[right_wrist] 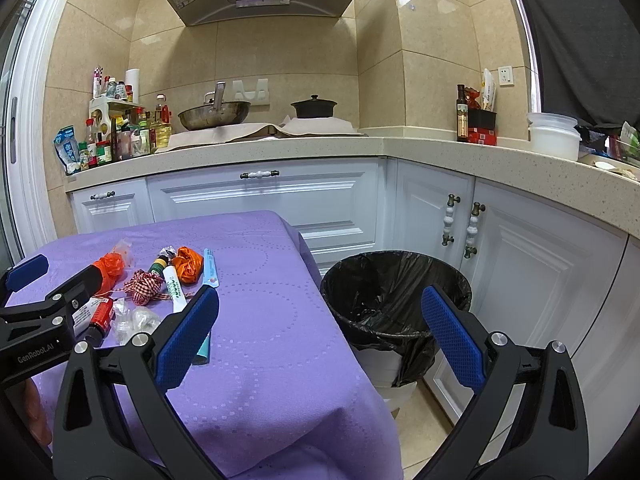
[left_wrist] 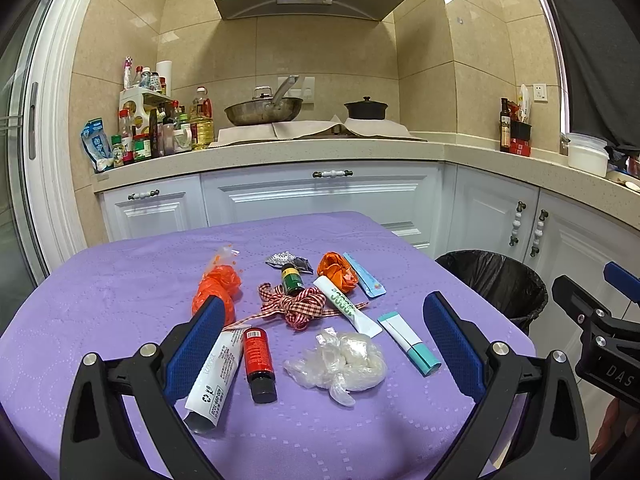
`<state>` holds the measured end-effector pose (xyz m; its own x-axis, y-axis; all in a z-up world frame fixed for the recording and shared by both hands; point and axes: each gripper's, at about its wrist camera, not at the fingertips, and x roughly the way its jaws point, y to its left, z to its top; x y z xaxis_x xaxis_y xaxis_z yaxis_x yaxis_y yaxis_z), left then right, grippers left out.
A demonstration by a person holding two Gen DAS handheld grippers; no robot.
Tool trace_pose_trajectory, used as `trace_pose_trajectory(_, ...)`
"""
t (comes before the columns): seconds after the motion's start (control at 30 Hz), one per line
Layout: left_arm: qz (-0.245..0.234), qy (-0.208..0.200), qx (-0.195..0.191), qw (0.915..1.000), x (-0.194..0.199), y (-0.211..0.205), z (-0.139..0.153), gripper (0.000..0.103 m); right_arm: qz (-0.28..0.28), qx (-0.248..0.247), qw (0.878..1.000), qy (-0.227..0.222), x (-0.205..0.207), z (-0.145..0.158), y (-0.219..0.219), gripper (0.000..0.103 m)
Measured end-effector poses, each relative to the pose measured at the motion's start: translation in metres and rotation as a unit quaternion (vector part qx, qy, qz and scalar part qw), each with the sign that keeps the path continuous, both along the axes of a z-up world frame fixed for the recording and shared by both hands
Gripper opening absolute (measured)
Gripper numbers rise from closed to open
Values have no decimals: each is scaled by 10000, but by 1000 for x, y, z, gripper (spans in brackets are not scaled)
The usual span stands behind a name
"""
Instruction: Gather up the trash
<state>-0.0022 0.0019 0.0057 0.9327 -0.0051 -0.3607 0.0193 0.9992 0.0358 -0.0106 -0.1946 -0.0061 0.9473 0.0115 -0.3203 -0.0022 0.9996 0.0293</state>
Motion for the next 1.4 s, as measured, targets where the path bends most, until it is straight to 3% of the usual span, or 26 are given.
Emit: trace_pose_trajectory(1.4,-6,22,-23,10000,1,-1,0,97,-3,-7,10000,-24,-1,1,0,99)
